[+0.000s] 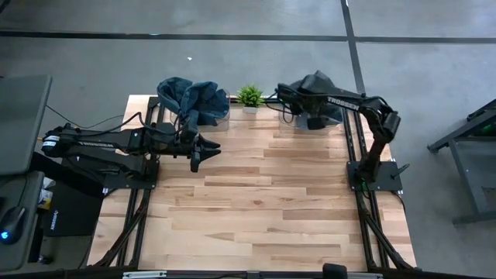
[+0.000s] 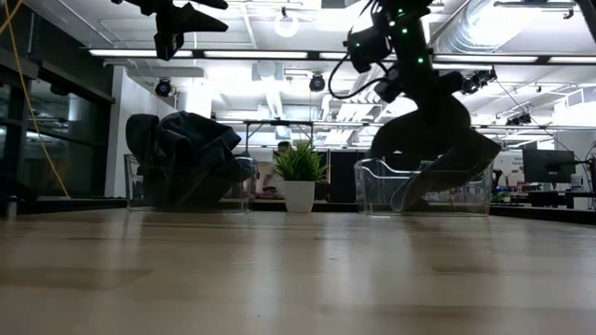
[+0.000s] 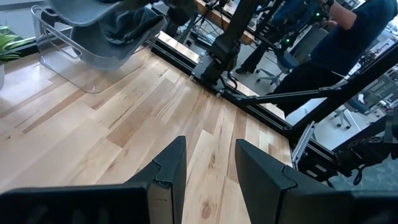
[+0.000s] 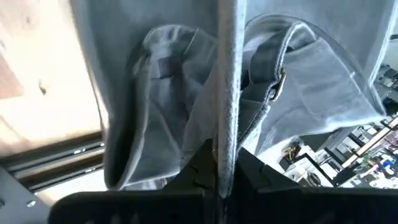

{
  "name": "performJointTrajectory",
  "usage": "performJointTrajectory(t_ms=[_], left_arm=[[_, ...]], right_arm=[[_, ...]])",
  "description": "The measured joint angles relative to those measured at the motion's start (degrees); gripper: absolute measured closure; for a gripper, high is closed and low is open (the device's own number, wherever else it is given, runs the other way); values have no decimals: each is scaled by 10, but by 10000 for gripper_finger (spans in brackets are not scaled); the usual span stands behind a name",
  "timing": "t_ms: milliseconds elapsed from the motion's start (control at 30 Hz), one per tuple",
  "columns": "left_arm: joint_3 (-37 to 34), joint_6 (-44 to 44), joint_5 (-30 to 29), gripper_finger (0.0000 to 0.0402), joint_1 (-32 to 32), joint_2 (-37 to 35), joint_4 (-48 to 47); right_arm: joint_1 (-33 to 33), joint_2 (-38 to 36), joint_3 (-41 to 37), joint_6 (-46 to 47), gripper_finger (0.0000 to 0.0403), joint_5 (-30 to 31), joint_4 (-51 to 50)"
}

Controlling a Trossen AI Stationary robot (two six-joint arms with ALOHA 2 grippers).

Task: Pick & Place hat
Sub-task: Put the gray cap into the right transparent bin

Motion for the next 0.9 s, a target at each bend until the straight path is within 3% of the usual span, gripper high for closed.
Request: performJointTrajectory(t_ms=[267,633,900], left_arm=[[0,0,0,286,0,0,0],[0,0,-1,286,0,0,0],[0,0,-2,286,0,0,-1]], right_arm=[[0,-55,-82,0,393,2,0],[-2,-60,-196,9,393,18,1],[-4,-60,-201,10,393,35,0]])
